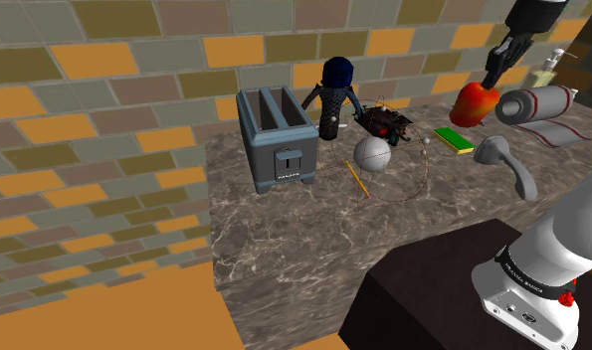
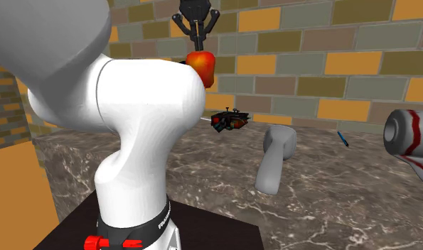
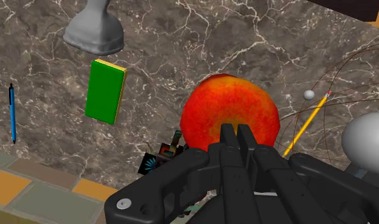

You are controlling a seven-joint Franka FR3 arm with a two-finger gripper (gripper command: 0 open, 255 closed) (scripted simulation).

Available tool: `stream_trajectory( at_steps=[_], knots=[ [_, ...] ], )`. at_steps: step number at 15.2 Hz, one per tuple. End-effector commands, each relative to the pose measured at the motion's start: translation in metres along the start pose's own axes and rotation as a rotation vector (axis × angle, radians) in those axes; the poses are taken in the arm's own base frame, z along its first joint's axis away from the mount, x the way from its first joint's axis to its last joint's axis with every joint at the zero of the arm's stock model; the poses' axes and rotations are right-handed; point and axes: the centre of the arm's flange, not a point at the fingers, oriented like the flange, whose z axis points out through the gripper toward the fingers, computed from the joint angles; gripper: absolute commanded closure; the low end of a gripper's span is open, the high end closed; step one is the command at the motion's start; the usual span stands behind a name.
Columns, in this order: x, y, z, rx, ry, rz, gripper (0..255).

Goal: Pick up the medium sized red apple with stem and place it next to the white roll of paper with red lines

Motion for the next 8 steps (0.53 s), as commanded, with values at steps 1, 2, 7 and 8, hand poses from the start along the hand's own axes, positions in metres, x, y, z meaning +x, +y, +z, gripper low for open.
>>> stream_trajectory(
  at_steps=[1,2,7,8],
  knots=[
    [0.000,0.000,-0.008,0.000,0.000,0.000,255],
    [-0.004,0.012,-0.007,0.000,0.000,0.000,255],
    [-0.027,0.074,-0.005,0.000,0.000,0.000,255],
    [-0.031,0.086,-0.004,0.000,0.000,0.000,255]
  ],
)
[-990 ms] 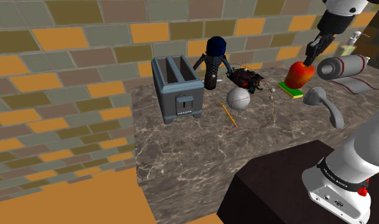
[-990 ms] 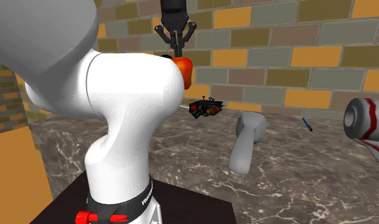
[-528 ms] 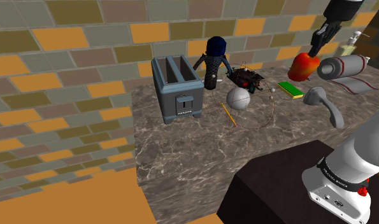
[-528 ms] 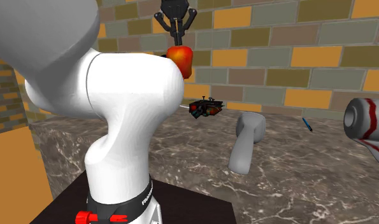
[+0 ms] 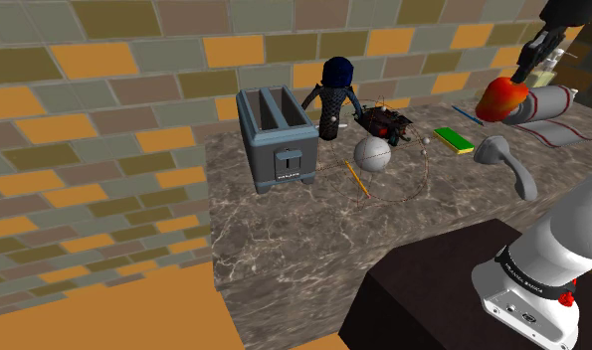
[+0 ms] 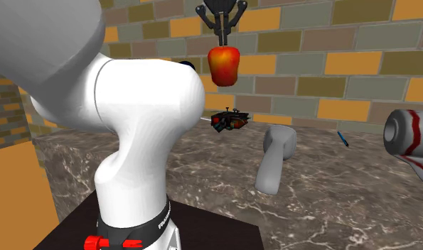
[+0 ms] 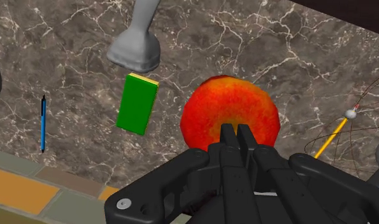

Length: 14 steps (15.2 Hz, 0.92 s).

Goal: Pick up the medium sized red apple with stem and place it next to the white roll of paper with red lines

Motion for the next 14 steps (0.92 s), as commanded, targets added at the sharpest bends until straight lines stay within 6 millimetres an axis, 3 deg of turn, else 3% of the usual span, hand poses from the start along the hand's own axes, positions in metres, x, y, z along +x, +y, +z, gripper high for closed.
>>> stream_trajectory(
  at_steps=[1,14],
  knots=[
    [-0.007,0.028,0.003,-0.001,-0.001,-0.001,255],
    [-0.065,0.189,0.009,-0.001,-0.001,-0.001,255]
  ],
)
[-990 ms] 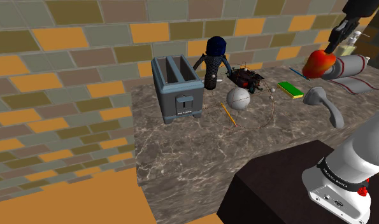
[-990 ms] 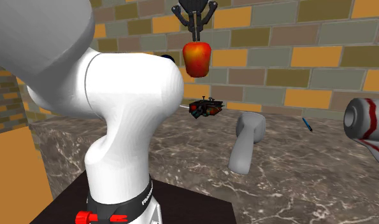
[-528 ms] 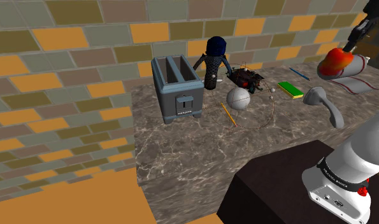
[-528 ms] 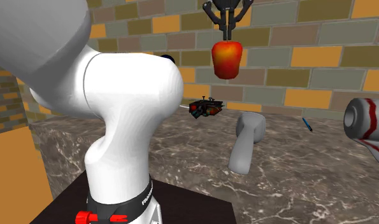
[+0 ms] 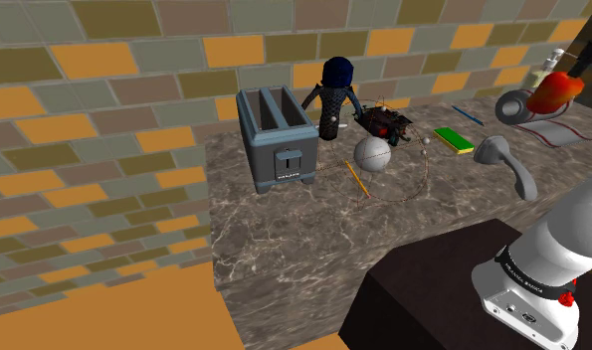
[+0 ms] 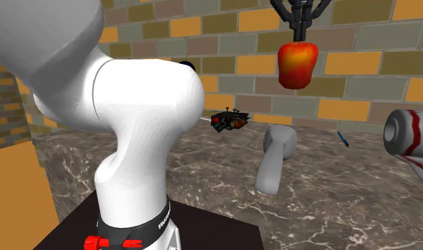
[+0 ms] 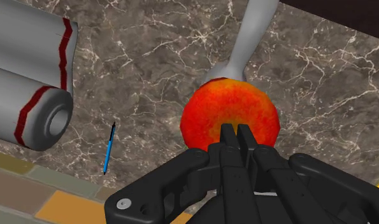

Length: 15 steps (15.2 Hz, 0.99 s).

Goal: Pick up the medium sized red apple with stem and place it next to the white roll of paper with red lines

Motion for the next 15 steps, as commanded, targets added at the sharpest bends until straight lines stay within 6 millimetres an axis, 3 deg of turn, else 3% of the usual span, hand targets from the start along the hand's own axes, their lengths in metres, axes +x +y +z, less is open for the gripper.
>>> stream_trajectory(
  at_steps=[1,15],
  knots=[
    [-0.010,0.028,0.002,-0.001,-0.001,-0.001,255],
    [-0.073,0.201,0.009,-0.001,-0.001,-0.001,255]
  ],
)
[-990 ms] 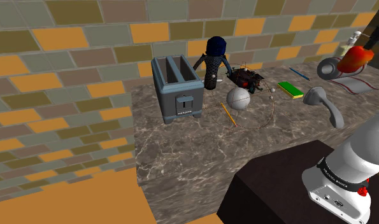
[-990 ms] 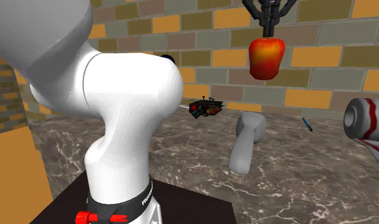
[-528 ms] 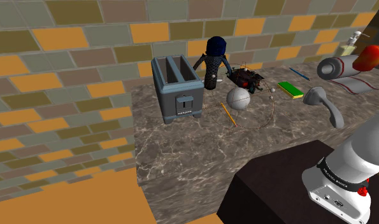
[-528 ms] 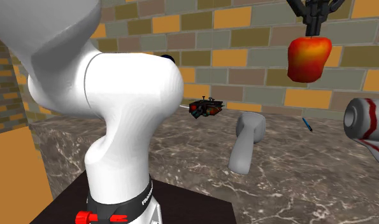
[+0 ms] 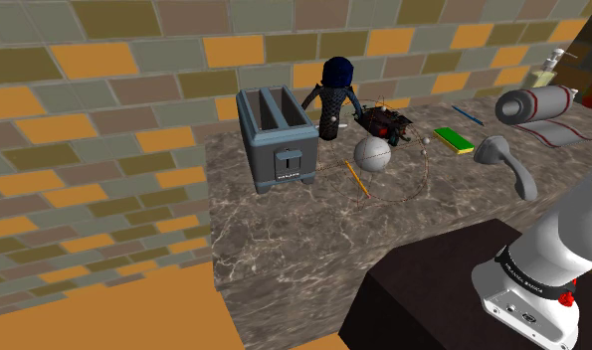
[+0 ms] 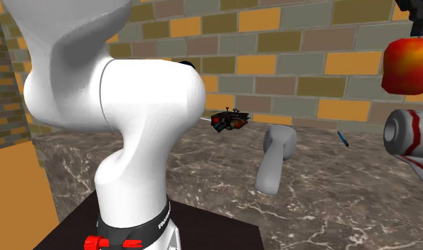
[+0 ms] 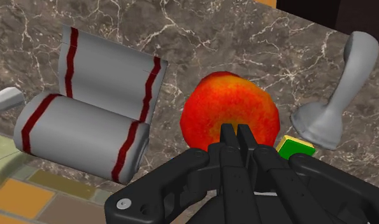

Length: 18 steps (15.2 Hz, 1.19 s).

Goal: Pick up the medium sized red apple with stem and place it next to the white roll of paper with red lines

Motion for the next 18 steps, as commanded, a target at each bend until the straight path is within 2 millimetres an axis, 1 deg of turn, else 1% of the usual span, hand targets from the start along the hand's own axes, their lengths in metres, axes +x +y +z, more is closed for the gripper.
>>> stream_trajectory(
  at_steps=[1,11,18],
  knots=[
    [-0.008,0.024,-0.001,-0.002,-0.001,-0.001,255],
    [-0.053,0.147,0.004,-0.002,-0.001,-0.001,255],
    [-0.056,0.145,0.040,-0.002,-0.001,-0.001,255]
  ],
)
